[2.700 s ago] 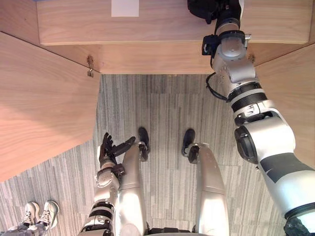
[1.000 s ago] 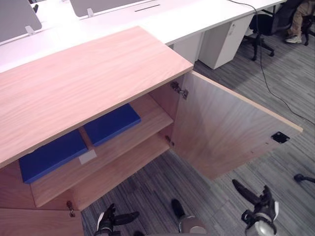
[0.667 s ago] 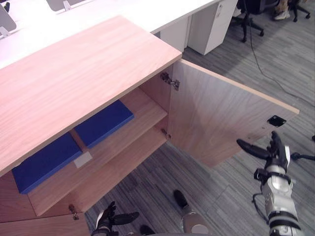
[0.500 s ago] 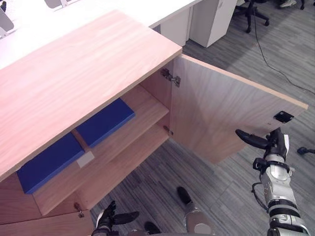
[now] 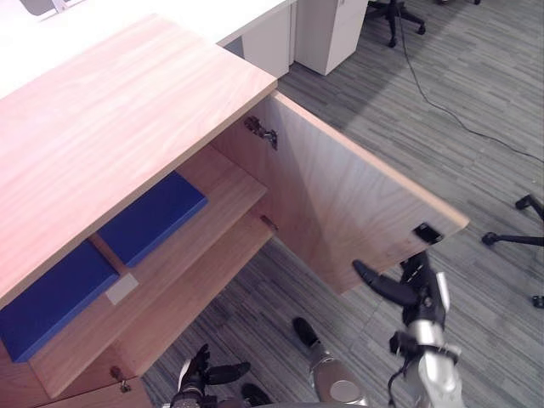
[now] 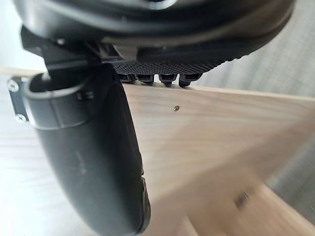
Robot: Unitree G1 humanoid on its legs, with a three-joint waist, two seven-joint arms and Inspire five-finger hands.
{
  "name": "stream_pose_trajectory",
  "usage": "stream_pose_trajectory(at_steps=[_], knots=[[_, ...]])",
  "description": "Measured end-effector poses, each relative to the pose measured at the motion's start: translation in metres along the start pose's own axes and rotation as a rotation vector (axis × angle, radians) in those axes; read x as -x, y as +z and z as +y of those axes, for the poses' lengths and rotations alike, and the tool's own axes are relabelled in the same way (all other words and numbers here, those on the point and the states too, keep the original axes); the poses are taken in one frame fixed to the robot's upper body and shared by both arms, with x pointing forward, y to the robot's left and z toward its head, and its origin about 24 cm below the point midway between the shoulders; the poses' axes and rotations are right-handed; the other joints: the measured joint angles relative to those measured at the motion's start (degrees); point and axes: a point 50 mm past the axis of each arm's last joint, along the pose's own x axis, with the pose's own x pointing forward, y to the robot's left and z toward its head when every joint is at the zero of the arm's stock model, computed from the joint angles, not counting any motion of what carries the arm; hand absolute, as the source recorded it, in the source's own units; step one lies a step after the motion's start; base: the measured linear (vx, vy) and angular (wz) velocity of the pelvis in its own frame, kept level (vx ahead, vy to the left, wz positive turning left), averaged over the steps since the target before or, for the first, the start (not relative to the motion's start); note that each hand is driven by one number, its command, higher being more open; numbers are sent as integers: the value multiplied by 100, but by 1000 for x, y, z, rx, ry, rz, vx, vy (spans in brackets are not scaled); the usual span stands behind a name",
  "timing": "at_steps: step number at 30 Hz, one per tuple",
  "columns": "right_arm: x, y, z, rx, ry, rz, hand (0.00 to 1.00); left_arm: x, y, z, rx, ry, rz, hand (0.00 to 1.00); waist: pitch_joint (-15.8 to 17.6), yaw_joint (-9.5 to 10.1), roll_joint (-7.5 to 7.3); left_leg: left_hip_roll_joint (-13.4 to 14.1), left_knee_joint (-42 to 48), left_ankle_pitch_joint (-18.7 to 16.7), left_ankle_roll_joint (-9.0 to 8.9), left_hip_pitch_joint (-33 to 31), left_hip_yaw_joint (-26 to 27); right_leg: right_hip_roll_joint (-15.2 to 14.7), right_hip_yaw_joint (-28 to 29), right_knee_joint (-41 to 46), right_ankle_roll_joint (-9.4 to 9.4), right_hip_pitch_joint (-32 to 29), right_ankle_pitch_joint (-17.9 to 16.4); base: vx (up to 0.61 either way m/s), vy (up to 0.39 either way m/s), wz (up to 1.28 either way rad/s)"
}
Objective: Walk over to the cabinet, pick up the folder, carry it to the office cabinet, place the folder inside the office cabinet, then close the office cabinet door
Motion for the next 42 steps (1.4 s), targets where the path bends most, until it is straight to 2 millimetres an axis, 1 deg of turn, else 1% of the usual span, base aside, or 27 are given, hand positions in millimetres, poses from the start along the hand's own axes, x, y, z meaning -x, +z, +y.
stream_pose_trajectory(at_steps=[1,3,6,8,9,11,12,13,14,15,17,18,20,25,26,29,31,32,33,34,35,37,38,39,40,41,42], knots=[[6,-3,4,-5,25,17,100,0,0,0,-1,2,1,100,-4,-10,-21,10,13,-13,-22,7,0,5,0,0,-3,9,2,-35,-33,-3],[25,-13,16,-10,148,89,100,-1,1,2,-8,4,4,100,-23,-20,-112,51,74,-39,-64,42,-4,26,-5,4,-19,64,10,0,0,0],[36,-21,23,2,281,156,100,-4,3,2,-50,-10,12,100,-34,-16,-197,58,117,-33,-56,78,-84,15,-65,25,-21,146,12,-18,-11,10],[39,-26,26,44,380,196,100,-4,6,-1,-88,-30,5,100,-42,18,-232,54,143,-32,-54,81,-226,-27,-191,24,-30,232,4,-49,-18,35],[39,-29,30,76,456,221,100,-5,8,-2,-105,-40,-1,100,-44,90,-265,37,127,8,-31,82,-366,-74,-369,24,-85,298,-37,-66,-26,63],[33,-34,41,152,593,249,100,-8,13,-4,-125,-52,-8,100,-80,238,-327,-42,2,115,-41,60,-657,-154,-674,32,-119,383,-91,-63,-35,75],[25,-35,50,200,670,241,100,-8,16,-5,-128,-55,-15,100,-100,333,-355,-99,-87,204,-27,32,-828,-201,-833,34,-134,412,-116,-60,-72,119],[-3,-33,74,285,787,179,100,-9,20,-8,-143,-63,-30,100,-196,598,-369,-242,-381,464,-15,-21,-1206,-322,-1230,58,-199,418,-157,-55,-86,141],[-24,-26,88,326,803,118,100,-9,22,-8,-139,-58,-36,100,-252,717,-360,-306,-553,619,5,-41,-1429,-374,-1455,70,-248,443,-189,-49,-93,141],[-39,-20,95,339,793,79,100,-9,22,-7,-136,-54,-42,100,-280,807,-356,-339,-663,722,3,-52,-1580,-393,-1611,80,-280,458,-209,-18,-58,104],[-79,-3,107,376,701,-5,100,-9,21,0,-120,-28,-38,100,-284,1033,-360,-372,-868,939,15,-72,-1985,-452,-2020,74,-338,563,-250,-13,-47,92],[-87,1,107,373,667,-21,100,-8,19,3,-114,-15,-33,100,-284,1077,-359,-373,-919,984,15,-76,-2067,-455,-2105,74,-347,582,-258,-6,-48,71],[-112,16,103,378,538,-67,100,-8,18,8,-52,21,-29,100,-286,1161,-354,-392,-1073,1144,32,-153,-2369,-481,-2415,65,-313,610,-267,3,-49,74],[-163,47,75,366,246,-98,100,-7,19,9,-10,37,-34,100,-268,1261,-319,-481,-1363,1459,94,-338,-2958,-555,-3001,34,-250,631,-300,-5,-16,59],[-166,48,71,360,222,-97,100,-7,19,10,-8,38,-38,100,-267,1260,-317,-488,-1367,1477,100,-371,-3019,-567,-3059,34,-241,633,-306,-25,-1,57],[-175,49,50,371,119,-72,100,-6,20,10,11,42,-51,100,-232,1278,-260,-555,-1416,1590,116,-481,-3305,-630,-3337,35,-202,657,-327,-63,15,50],[-179,54,35,385,59,-75,100,-6,21,10,45,46,-58,100,-152,1339,-129,-623,-1538,1693,80,-521,-3520,-684,-3538,36,-122,677,-380,-90,24,44],[-179,54,35,385,59,-75,100,-6,21,10,46,46,-59,100,-151,1338,-128,-623,-1540,1696,82,-521,-3522,-684,-3541,36,-118,677,-383,-93,19,51],[-180,56,29,384,32,-76,100,-2,18,16,108,73,-68,100,-90,1343,-25,-656,-1670,1777,113,-567,-3697,-720,-3729,35,-136,678,-451,-71,12,43],[-180,55,27,387,26,-76,100,-1,15,20,143,92,-67,100,-72,1347,5,-663,-1724,1808,99,-581,-3767,-725,-3794,28,-130,678,-455,-74,11,55],[-178,53,24,385,19,-71,100,2,10,25,189,117,-61,100,-63,1363,23,-677,-1759,1833,66,-613,-3894,-725,-3867,18,-130,684,-460,-60,0,43],[-171,41,16,380,8,-39,100,5,3,35,273,170,-45,100,-51,1481,47,-684,-1772,1846,48,-664,-4111,-719,-4054,-2,-135,738,-497,-28,-16,56],[-162,25,11,379,11,11,100,7,-2,43,340,216,-40,100,-34,1589,77,-688,-1786,1867,26,-687,-4313,-716,-4248,-5,-125,821,-569,30,-35,71],[-157,15,11,374,21,44,100,9,-4,47,382,238,-41,100,-28,1640,90,-688,-1808,1886,11,-688,-4415,-716,-4366,-3,-120,865,-611,73,-47,83],[-149,-2,13,377,44,103,100,13,-8,55,428,272,-48,100,-29,1737,101,-685,-1839,1957,22,-685,-4558,-712,-4518,1,-127,915,-665,87,-37,60],[-146,-11,15,381,63,138,100,14,-9,59,452,289,-52,100,-27,1776,104,-686,-1852,1996,-19,-684,-4624,-711,-4596,3,-119,944,-696,105,-43,68],[-138,-28,19,388,97,203,100,16,-8,66,491,319,-70,100,-23,1878,111,-699,-1851,2023,-7,-721,-4777,-711,-4767,23,-83,992,-723,88,-36,67]])
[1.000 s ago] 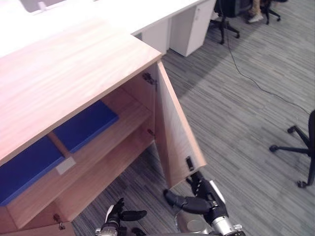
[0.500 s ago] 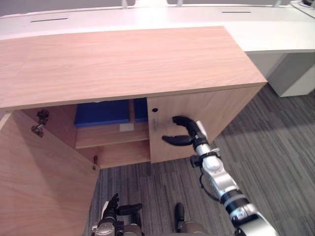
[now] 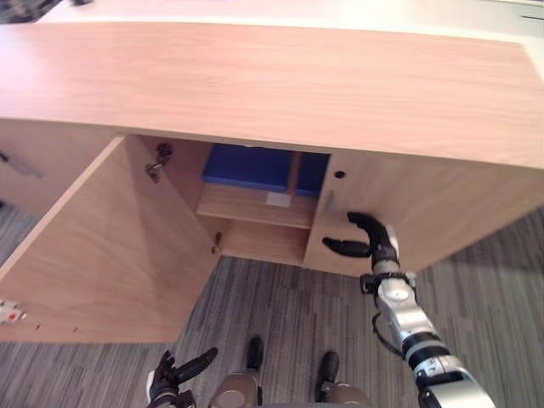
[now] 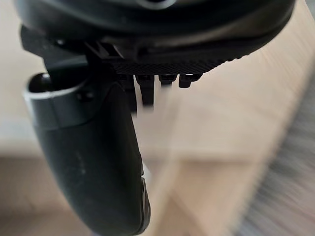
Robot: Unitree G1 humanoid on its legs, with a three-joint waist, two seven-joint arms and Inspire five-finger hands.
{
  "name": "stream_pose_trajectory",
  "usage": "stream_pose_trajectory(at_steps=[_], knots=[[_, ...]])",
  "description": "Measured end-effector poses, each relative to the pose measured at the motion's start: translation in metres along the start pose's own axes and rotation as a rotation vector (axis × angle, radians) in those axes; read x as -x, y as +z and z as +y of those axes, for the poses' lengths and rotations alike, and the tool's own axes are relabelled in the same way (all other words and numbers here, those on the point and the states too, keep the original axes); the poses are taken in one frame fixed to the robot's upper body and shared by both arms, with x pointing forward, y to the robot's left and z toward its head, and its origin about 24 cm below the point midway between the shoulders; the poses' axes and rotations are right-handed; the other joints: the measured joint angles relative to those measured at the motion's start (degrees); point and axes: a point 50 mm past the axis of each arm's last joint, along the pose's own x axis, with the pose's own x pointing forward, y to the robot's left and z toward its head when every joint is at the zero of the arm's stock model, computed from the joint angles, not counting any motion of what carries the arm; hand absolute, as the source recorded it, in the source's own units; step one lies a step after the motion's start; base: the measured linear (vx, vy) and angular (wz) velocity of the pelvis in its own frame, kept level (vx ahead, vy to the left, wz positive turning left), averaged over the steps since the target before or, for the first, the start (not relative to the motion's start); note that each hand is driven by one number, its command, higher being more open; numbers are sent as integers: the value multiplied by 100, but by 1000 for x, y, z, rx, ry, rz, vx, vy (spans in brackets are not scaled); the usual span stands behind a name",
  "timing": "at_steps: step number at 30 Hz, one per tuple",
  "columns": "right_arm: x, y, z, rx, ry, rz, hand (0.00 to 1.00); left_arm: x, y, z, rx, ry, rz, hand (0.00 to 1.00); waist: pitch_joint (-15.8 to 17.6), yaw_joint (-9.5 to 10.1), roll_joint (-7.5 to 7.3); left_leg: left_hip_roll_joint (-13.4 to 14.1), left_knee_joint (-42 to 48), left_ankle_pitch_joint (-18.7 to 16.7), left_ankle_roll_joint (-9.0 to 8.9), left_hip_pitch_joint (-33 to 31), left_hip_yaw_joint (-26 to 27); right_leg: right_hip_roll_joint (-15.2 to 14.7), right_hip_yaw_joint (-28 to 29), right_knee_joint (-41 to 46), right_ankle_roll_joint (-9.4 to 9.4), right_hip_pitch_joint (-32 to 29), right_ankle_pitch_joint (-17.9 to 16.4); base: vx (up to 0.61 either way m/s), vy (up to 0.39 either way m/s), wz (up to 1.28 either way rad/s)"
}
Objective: Walk over to the cabinet, pick up the folder, carry it to the office cabinet, place the folder inside the office cabinet, then close the office cabinet door
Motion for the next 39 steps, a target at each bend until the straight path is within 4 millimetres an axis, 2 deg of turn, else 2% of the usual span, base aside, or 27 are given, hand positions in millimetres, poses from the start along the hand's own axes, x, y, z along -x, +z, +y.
stream_pose_trajectory(at_steps=[2,4,5,7,8,10,11,13,14,15,18,20,26,29,32,34,35,37,38,39], knots=[[6,-17,15,27,69,67,100,-1,9,5,42,20,-39,100,4,133,5,-29,2,64,63,-34,-215,-8,-231,12,-33,84,-13,108,-35,71],[13,-32,39,59,168,130,100,-3,31,11,77,34,-124,100,11,341,11,-86,4,69,68,-74,-517,-29,-508,13,-49,205,-99,128,-22,71],[13,-32,43,61,182,134,100,-3,37,12,84,35,-147,100,18,372,17,-100,4,70,68,-80,-573,-34,-564,13,-59,234,-113,79,2,63],[15,-32,52,51,208,136,100,-3,66,17,105,36,-259,100,27,472,19,-137,5,71,67,-115,-790,-76,-730,16,-73,304,-152,56,25,52],[14,-32,53,51,208,136,100,-3,74,18,103,34,-291,100,40,482,20,-138,5,72,66,-118,-831,-86,-763,17,-69,325,-164,21,23,38],[13,-32,49,56,193,137,100,-1,113,26,67,28,-426,100,75,479,23,-207,5,93,70,-144,-975,-132,-888,100,-45,341,-250,-6,13,33],[14,-33,48,59,188,141,100,0,124,27,55,26,-465,100,80,481,17,-215,5,99,71,-156,-1004,-138,-921,117,-42,341,-263,-27,23,28],[16,-41,44,65,174,171,100,6,175,33,-3,18,-629,100,139,489,-35,-236,3,118,64,-169,-1091,-161,-963,203,-27,337,-346,-38,23,21],[17,-43,43,67,173,180,100,8,186,34,-15,15,-669,100,152,488,-47,-236,2,125,68,-174,-1103,-160,-968,206,-21,337,-354,-48,13,13],[19,-47,42,67,170,192,100,14,207,33,-35,5,-744,100,186,485,-68,-235,0,133,66,-191,-1119,-154,-968,206,-14,326,-369,-56,6,6],[28,-63,34,35,135,247,100,28,239,20,-74,-46,-886,100,200,458,-79,-226,-29,140,68,-210,-1118,-142,-956,204,-56,306,-400,-48,8,0],[35,-77,25,16,95,295,100,32,247,10,-98,-79,-923,100,199,435,-86,-210,-33,140,69,-221,-1077,-132,-917,203,-54,273,-398,-22,10,-8],[67,-118,-2,-67,-33,448,100,32,245,14,-116,-67,-918,100,197,419,-198,-148,-33,140,67,-219,-967,-92,-837,215,-22,241,-376,-7,0,-6],[78,-129,-12,-109,-97,487,100,31,233,20,-120,-53,-893,100,179,318,-242,-135,-34,137,63,-156,-860,-110,-720,282,-21,229,-374,-43,26,-17],[92,-142,-26,-177,-196,530,100,34,206,18,-67,-54,-851,100,161,289,-268,-127,-35,98,14,-98,-602,-154,-474,362,3,141,-344,-85,56,-36],[106,-153,-32,-241,-273,573,100,39,176,13,-15,-71,-806,100,137,275,-307,-106,-35,98,17,-94,-321,-168,-258,360,-22,50,-311,-92,61,-38],[109,-156,-33,-253,-286,582,100,40,168,12,-5,-74,-787,100,131,243,-318,-105,-35,99,18,-93,-281,-170,-209,357,-11,32,-298,-81,58,-34],[123,-165,-33,-291,-324,618,100,42,134,7,-6,-98,-689,100,106,117,-346,-58,-35,101,20,-59,72,-173,-7,350,49,-3,-283,-79,44,-27],[126,-168,-32,-301,-329,629,100,42,125,5,-13,-108,-658,100,90,112,-353,-44,-35,101,21,-48,169,-173,68,351,60,-31,-278,-86,35,-36],[133,-172,-30,-322,-342,647,100,44,107,0,-32,-136,-594,100,52,102,-360,-26,-35,98,25,-38,324,-167,229,359,85,-91,-268,-84,30,-32]])
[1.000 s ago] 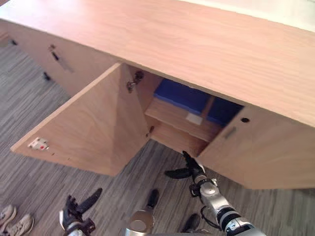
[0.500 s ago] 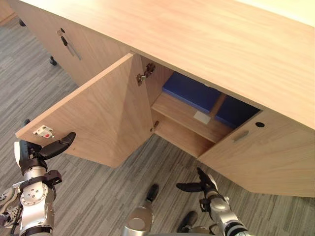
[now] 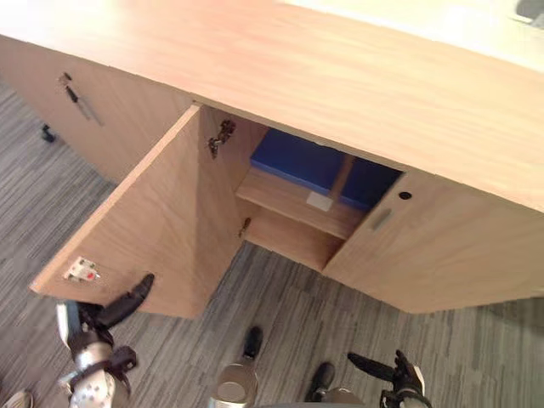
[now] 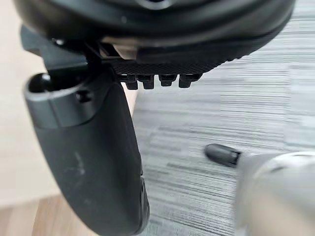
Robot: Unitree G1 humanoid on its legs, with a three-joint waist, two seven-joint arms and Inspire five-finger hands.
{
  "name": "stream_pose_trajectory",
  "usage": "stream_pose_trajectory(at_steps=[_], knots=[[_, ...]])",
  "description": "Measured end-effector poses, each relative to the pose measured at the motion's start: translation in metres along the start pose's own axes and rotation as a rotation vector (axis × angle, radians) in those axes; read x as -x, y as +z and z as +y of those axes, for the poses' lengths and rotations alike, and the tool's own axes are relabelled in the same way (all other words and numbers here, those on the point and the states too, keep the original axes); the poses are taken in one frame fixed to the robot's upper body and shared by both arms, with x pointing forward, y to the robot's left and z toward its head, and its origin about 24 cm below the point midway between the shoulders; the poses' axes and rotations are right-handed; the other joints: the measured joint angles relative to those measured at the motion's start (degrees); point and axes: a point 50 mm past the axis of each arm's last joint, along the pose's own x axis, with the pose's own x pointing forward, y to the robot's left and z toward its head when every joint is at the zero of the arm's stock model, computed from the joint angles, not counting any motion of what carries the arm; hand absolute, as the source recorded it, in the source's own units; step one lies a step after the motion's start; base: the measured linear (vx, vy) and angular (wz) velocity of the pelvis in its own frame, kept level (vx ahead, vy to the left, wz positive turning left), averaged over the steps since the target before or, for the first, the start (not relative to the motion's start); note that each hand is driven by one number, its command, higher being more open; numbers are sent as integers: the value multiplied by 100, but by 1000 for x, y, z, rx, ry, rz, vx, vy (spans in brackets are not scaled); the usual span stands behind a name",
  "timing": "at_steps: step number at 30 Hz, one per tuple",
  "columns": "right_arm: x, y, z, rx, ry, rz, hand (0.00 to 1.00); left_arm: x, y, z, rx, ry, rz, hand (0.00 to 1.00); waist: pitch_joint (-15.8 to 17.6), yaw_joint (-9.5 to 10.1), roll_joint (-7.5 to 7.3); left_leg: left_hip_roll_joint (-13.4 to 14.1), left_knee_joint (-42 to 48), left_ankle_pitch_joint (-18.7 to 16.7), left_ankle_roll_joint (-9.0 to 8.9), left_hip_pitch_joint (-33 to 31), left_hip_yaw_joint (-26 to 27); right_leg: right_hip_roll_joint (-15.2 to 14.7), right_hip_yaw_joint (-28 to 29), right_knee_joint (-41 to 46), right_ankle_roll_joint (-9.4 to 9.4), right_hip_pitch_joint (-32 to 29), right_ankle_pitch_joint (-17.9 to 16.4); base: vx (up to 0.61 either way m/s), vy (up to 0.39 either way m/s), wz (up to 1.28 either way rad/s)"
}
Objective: Walk over to the cabinet, pick up the folder, carry it to the office cabinet, place the folder inside the office cabinet, then close the office cabinet door
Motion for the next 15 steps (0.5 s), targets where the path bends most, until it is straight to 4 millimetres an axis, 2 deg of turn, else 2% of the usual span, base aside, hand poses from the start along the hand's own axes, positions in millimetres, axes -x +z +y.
stream_pose_trajectory(at_steps=[3,5,6,7,9,11,13,14,15], knots=[[3,-5,5,-24,6,18,100,26,-30,-19,-10,-105,143,100,-13,-141,-3,19,1,-31,45,4,339,30,409,6,45,-143,10,-82,38,-40],[3,-2,13,-37,26,1,100,45,-54,-44,-36,-256,263,100,-18,-254,-11,21,1,-41,57,4,719,61,881,13,78,-339,8,-60,51,-71],[3,0,16,-37,35,-6,100,49,-58,-53,-50,-314,287,100,-23,-320,-23,26,1,-45,64,3,825,67,1010,13,94,-392,15,-52,56,-102],[4,4,23,-35,56,-23,100,57,-65,-72,-79,-407,316,100,-64,-513,-74,42,1,-71,100,5,1104,72,1316,9,137,-542,40,-37,44,-93],[4,6,27,-28,70,-32,100,58,-64,-89,-79,-477,310,100,-112,-672,-125,34,1,-107,145,15,1391,74,1620,-2,157,-689,52,-23,59,-98],[4,8,29,-23,77,-41,100,50,-57,-113,-107,-567,266,100,-143,-879,-173,15,0,-135,182,22,1655,73,1893,-24,164,-818,56,-18,64,-83],[5,9,32,-9,87,-45,100,34,-36,-145,-158,-680,148,100,-196,-1123,-251,4,0,-172,212,25,1984,82,2183,-82,166,-953,56,-9,57,-73],[5,9,33,-2,88,-46,100,29,-30,-154,-174,-709,115,100,-206,-1177,-266,2,-1,-184,213,27,2063,86,2251,-94,167,-984,56,7,42,-66],[5,10,34,6,95,-49,100,19,-16,-169,-194,-747,45,100,-213,-1285,-276,-1,-1,-206,210,28,2191,92,2368,-108,167,-1028,57,16,34,-59]])
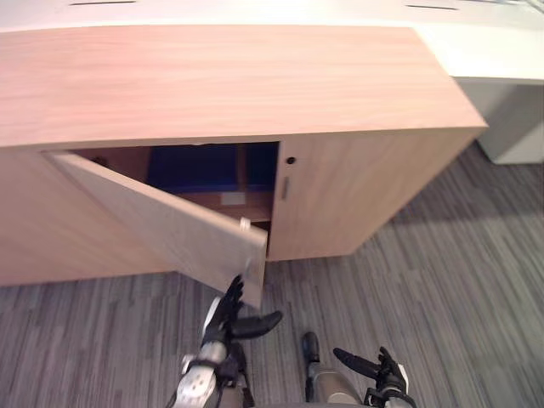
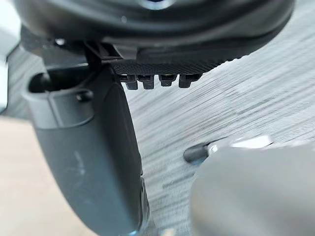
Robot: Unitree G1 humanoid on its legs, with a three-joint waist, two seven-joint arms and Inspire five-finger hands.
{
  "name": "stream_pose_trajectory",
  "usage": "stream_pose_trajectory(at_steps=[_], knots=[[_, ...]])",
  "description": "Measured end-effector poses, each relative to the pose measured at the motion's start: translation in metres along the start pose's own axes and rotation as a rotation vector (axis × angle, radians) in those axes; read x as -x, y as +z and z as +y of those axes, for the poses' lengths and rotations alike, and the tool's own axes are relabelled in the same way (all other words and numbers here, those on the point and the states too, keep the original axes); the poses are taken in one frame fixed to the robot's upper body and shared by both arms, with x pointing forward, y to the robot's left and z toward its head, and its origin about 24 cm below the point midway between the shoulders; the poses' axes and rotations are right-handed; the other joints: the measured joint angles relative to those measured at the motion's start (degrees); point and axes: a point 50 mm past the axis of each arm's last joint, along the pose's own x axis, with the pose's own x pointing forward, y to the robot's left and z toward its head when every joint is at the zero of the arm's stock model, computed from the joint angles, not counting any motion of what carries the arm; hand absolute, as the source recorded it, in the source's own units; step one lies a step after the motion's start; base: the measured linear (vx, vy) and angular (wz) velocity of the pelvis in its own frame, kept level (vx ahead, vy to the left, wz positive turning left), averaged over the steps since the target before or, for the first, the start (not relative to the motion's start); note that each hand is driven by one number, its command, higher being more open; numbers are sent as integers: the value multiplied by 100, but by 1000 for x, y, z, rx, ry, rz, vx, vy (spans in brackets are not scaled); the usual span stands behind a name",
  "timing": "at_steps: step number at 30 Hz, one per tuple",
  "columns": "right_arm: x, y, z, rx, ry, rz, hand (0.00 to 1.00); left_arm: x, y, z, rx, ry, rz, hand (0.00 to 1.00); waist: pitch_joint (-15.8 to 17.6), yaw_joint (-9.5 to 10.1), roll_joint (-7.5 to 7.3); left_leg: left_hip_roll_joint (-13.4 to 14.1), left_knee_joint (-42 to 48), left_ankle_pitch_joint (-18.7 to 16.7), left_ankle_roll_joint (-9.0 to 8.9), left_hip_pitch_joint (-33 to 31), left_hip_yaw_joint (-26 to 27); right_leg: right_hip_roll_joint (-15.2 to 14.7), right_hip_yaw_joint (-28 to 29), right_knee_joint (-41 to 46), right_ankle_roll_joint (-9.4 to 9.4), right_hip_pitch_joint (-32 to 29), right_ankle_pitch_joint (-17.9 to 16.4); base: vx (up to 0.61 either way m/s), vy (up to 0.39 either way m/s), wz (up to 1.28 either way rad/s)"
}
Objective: Walk over to the cabinet, pick up the folder, carry it to the office cabinet, place the folder inside the office cabinet, then close the office cabinet door
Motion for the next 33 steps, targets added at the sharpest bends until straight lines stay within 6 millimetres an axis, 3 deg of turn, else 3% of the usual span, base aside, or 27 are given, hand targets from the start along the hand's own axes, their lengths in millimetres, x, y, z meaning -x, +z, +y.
stream_pose_trajectory(at_steps=[3,6,8,11,16,20,23,24,27,29,33], knots=[[0,-1,1,26,11,4,100,-29,39,7,-90,8,-130,100,-1,-254,5,-8,0,-63,-6,34,291,18,222,-37,13,-102,17,45,20,-54],[0,-4,0,39,15,19,100,-50,65,31,-151,97,-189,100,-1,-422,18,5,2,-101,-16,70,417,34,251,-117,-80,-107,154,94,-7,-31],[0,-5,-1,43,15,25,100,-57,72,54,-218,146,-182,100,3,-452,28,8,4,-125,-51,114,491,37,251,-174,-150,-100,357,116,-32,-21],[-2,-4,-3,45,12,30,100,-57,71,70,-243,197,-161,100,22,-457,59,-8,31,-190,-104,212,496,43,222,-182,-202,-48,816,153,-47,-6],[-7,10,-4,53,18,-5,100,-54,67,77,-224,235,-144,100,28,-439,256,184,33,-194,-103,307,317,185,73,-300,-193,126,850,138,-61,1],[-11,21,-10,29,-2,-33,100,-40,46,70,-148,240,-101,100,38,-406,346,252,34,-252,-138,446,102,245,-87,-311,-212,303,831,70,-46,8],[-11,20,-13,23,-12,-29,100,-19,19,64,-79,235,-35,100,34,-363,364,224,33,-270,-157,532,-69,221,-249,-302,-250,470,705,-12,-21,27],[-10,17,-17,11,-23,-20,100,-3,-2,64,-43,242,35,100,-5,-252,431,220,32,-280,-173,553,-124,209,-314,-240,-254,491,633,-25,-8,21],[-9,13,-22,4,-39,-5,100,15,-25,64,-7,264,118,100,-55,-164,513,211,29,-284,-180,568,-234,184,-420,-213,-225,548,536,-18,-15,23],[-7,7,-26,7,-44,12,100,33,-50,71,14,293,220,100,-122,-60,580,209,5,-281,-182,584,-375,164,-555,-192,-206,632,442,-4,-24,31],[-8,8,-26,4,-43,13,100,63,-90,87,57,395,418,100,-160,-6,563,194,4,-293,-192,644,-507,136,-693,-202,-153,775,408,12,-10,18]])
